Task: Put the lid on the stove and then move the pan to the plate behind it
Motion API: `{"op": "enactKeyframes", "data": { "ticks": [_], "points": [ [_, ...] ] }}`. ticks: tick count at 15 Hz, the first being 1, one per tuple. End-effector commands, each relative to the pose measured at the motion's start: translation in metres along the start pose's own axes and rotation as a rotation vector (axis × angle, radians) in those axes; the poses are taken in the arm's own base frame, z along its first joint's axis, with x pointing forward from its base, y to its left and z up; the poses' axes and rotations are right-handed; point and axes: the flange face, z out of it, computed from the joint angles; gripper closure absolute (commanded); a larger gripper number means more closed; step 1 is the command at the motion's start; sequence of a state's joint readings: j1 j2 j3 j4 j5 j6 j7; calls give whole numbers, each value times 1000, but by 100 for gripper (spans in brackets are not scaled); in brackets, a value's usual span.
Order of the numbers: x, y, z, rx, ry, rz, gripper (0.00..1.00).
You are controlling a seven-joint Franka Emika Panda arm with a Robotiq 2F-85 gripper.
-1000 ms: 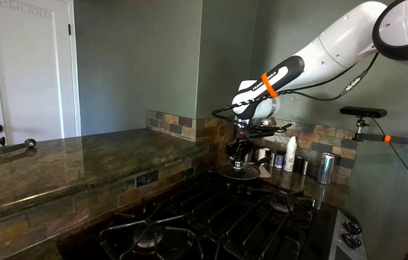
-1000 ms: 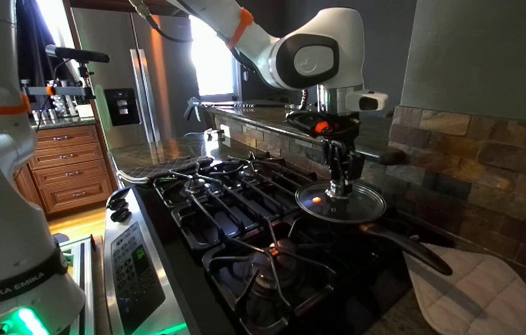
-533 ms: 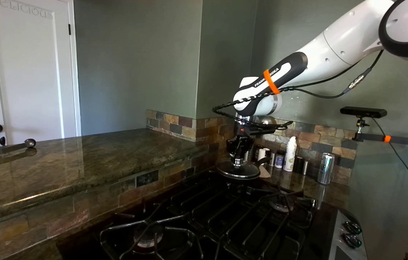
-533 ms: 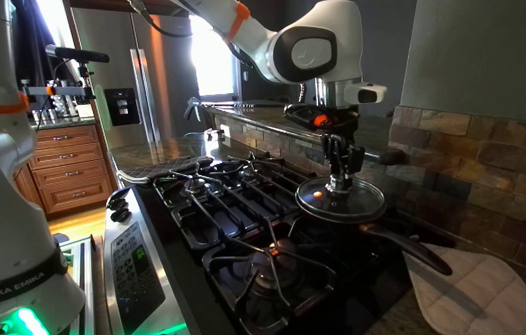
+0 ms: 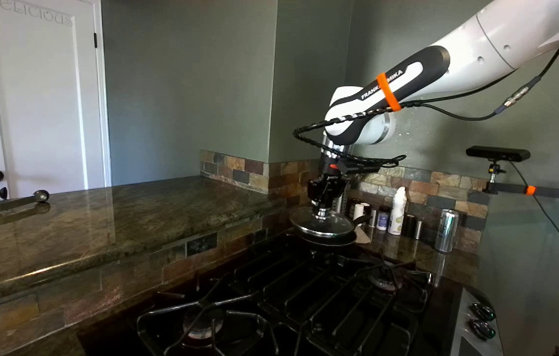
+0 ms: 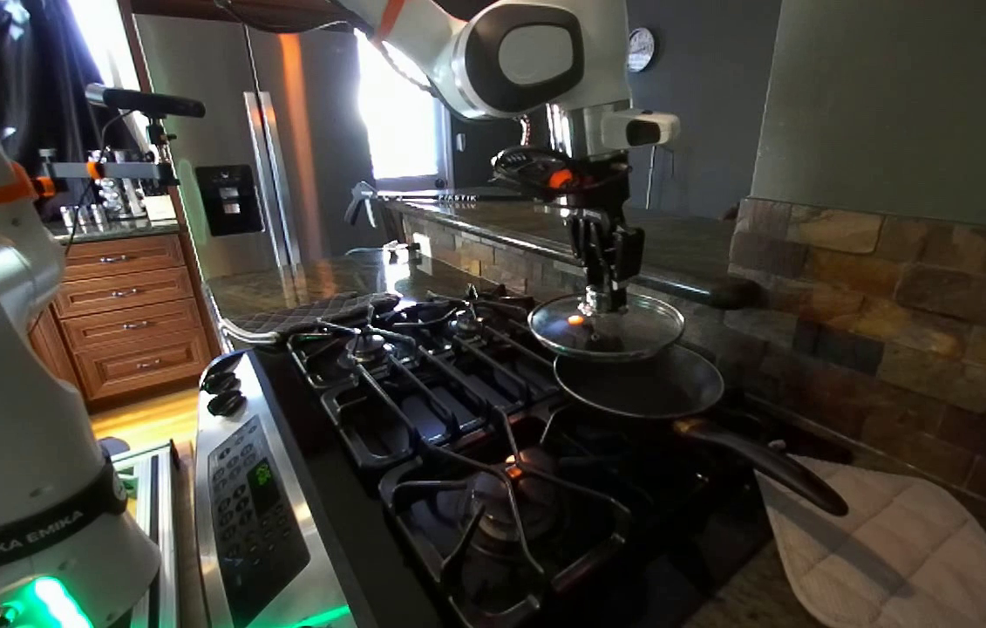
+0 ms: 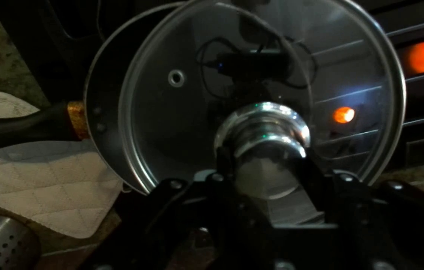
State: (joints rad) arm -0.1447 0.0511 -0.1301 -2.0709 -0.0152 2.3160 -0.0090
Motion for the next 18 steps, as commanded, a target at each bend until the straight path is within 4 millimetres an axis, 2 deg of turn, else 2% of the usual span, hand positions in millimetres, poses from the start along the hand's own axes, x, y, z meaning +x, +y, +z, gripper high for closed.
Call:
{"op": "enactKeyframes", "data": {
  "ticks": [1, 4, 7, 10, 14, 18],
  "points": [
    [-35, -38, -20, 7, 3, -83, 77],
    [-52, -73, -21, 4, -2, -159, 77],
    [-67, -110, -13, -3, -9, -240, 77],
    [-73, -135, -3, 4, -15, -292, 77],
    [-74, -150, 12, 5, 2, -321, 77],
    [-69, -150, 34, 1, 42, -327, 77]
  ]
}}
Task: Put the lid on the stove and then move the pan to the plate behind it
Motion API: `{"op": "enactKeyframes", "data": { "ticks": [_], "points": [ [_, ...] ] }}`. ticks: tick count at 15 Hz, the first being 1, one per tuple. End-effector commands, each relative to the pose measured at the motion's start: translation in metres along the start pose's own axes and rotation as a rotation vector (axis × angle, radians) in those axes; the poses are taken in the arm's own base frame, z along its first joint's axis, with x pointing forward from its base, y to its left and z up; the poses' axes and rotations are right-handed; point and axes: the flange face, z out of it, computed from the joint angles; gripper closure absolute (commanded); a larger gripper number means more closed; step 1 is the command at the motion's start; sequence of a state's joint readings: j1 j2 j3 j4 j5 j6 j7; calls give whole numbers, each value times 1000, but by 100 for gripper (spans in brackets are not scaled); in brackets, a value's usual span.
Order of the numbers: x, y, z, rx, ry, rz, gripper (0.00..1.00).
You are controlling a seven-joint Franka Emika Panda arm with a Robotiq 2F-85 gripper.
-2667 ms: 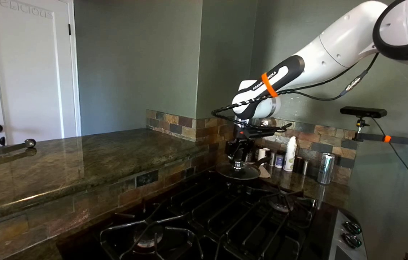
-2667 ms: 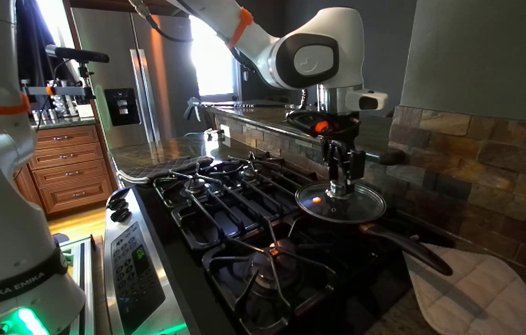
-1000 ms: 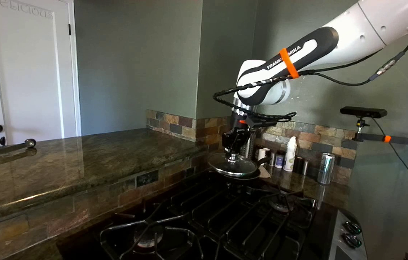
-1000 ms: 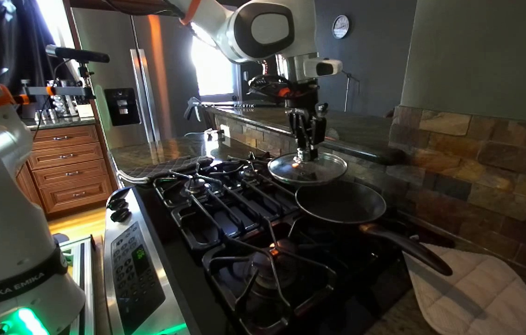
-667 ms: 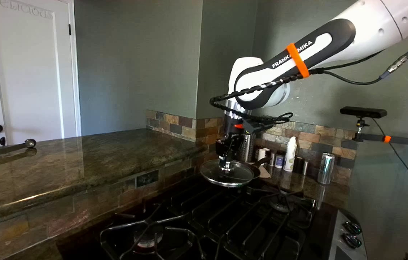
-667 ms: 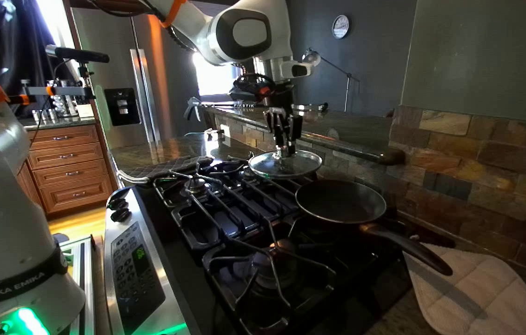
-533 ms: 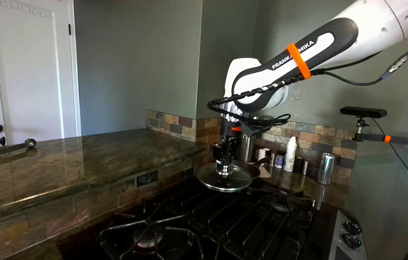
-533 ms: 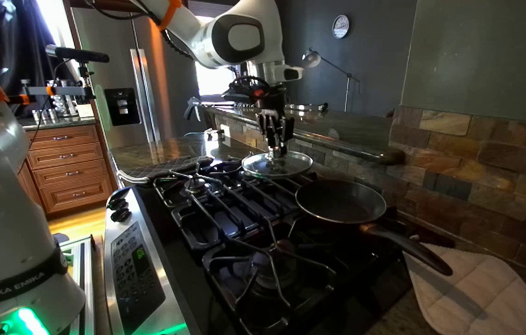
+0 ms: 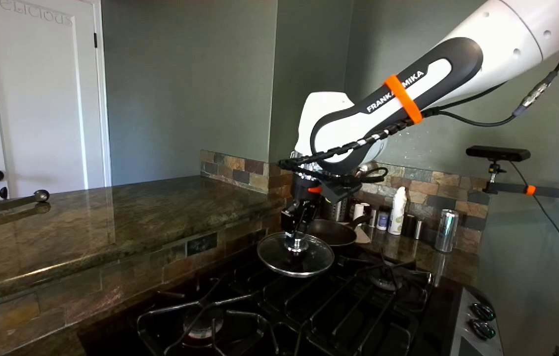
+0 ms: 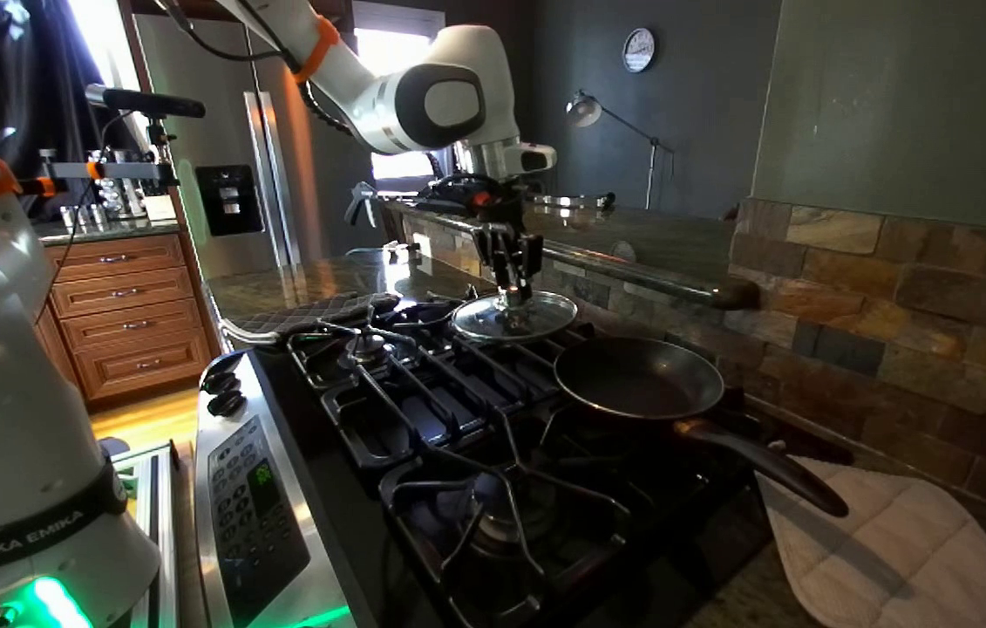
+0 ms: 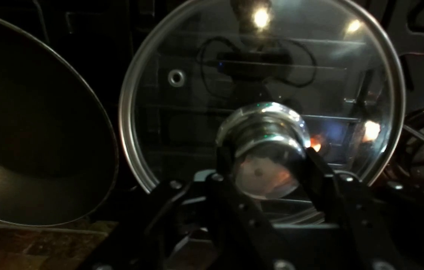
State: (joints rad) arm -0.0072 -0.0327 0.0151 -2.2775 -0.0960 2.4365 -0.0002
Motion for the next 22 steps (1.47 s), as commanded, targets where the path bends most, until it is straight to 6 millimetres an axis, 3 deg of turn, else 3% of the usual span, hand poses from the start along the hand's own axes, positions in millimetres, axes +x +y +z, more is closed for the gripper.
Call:
{"op": "enactKeyframes", "data": {
  "ticks": [1, 8, 9, 11, 14, 17, 22],
  "points": [
    [0, -1, 18, -10, 30, 3, 77],
    [-1, 0, 43, 10, 9, 19, 77],
    [-1, 1, 44, 9, 5, 22, 27],
    [-2, 2, 43, 8, 6, 25, 20],
    [-3, 5, 37, 13, 17, 34, 0],
    [-8, 17, 16, -1, 34, 61, 0],
    [-31, 83, -35, -73, 65, 265, 0]
  ]
}}
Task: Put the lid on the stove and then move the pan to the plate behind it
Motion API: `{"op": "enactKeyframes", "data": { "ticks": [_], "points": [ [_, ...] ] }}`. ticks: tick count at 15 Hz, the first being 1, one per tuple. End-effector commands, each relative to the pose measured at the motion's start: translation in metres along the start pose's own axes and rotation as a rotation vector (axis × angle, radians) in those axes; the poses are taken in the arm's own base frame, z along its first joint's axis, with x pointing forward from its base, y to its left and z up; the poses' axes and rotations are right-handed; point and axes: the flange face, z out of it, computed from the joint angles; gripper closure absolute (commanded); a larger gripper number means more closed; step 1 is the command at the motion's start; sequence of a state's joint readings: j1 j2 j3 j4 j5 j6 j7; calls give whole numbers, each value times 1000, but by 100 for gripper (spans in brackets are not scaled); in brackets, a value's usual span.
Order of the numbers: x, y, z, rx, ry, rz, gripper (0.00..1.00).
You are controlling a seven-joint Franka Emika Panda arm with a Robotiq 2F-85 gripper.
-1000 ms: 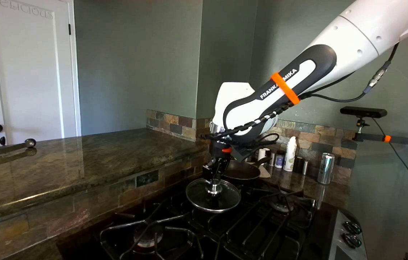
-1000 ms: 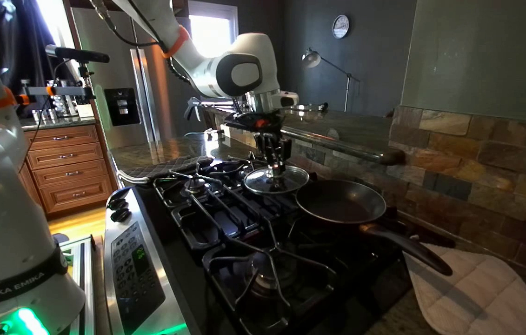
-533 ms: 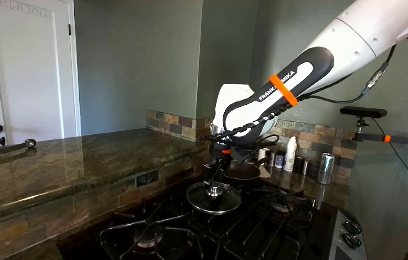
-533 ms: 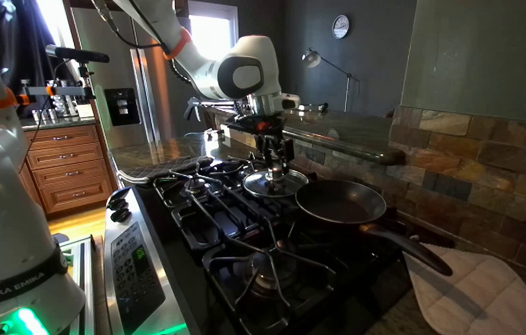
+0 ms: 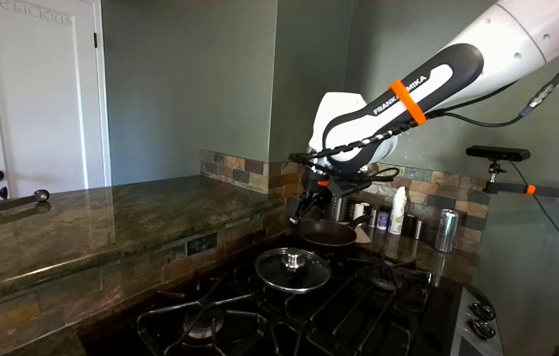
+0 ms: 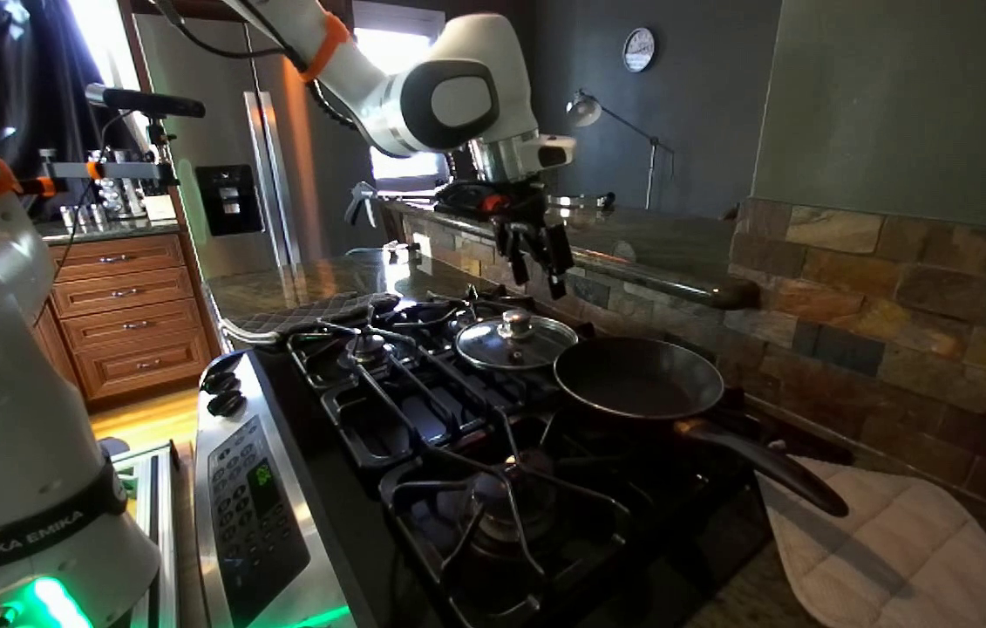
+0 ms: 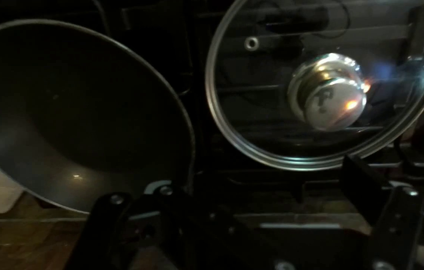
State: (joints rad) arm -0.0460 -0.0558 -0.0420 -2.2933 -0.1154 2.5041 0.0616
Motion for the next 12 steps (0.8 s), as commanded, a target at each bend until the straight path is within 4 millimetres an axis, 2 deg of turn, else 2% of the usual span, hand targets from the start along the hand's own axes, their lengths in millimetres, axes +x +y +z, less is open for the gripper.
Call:
{"op": "enactKeyframes", "data": {
  "ticks": [1, 3, 6, 9, 12],
  "points": [
    [-24, 56, -37, -74, -12, 182, 0],
    [-31, 91, -46, -110, -38, 284, 0],
    [-34, 140, -45, -160, -84, 438, 0],
    [-36, 178, -28, -190, -125, 594, 0],
    [-35, 206, -5, -205, -163, 746, 0]
  ]
}}
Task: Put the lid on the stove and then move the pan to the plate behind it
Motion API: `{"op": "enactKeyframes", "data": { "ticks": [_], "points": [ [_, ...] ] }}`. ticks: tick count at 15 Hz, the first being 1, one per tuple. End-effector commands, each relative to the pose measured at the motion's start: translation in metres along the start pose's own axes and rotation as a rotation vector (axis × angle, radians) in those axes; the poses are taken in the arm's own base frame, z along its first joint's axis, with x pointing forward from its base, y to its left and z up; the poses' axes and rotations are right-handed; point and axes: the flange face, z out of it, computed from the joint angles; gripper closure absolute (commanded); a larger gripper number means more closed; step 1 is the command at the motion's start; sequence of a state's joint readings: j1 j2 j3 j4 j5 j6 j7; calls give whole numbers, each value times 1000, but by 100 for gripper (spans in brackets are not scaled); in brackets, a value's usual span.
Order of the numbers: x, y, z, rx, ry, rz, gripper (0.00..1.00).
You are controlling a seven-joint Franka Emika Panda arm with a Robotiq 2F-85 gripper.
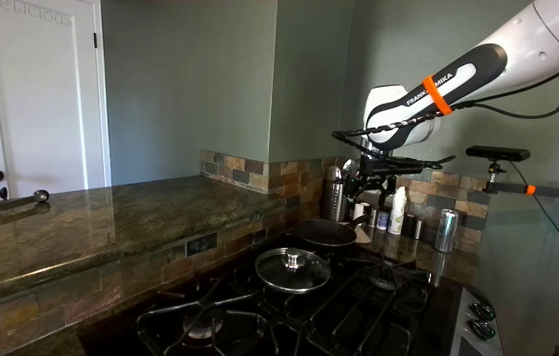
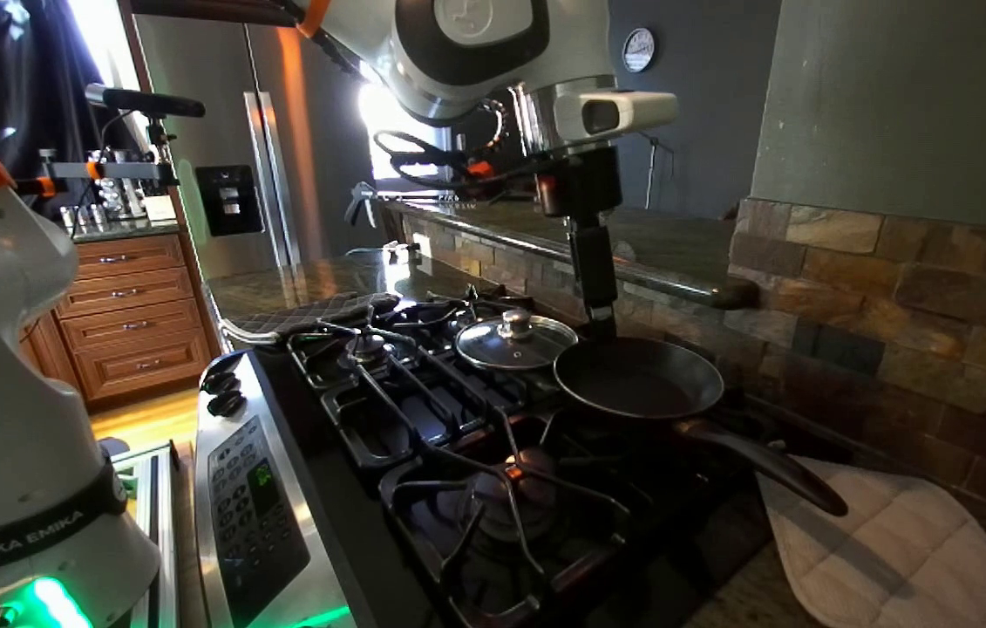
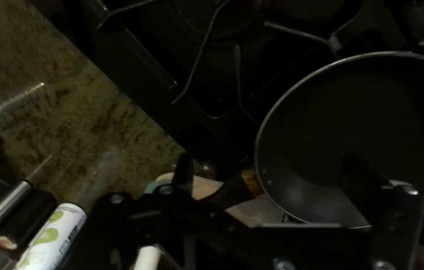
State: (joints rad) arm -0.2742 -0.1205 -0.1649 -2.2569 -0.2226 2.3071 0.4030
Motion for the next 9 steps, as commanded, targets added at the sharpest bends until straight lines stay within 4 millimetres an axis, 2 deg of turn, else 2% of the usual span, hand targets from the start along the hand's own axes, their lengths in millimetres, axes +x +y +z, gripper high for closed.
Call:
{"op": "enactKeyframes", "data": {
  "ticks": [1, 4, 5, 9],
  "points": [
    [26, 10, 30, -53, -67, 176, 0],
    [33, 10, 41, -68, -123, 316, 0],
    [26, 15, 36, -56, -82, 229, 0],
    [34, 11, 41, -69, -96, 289, 0]
  ]
}}
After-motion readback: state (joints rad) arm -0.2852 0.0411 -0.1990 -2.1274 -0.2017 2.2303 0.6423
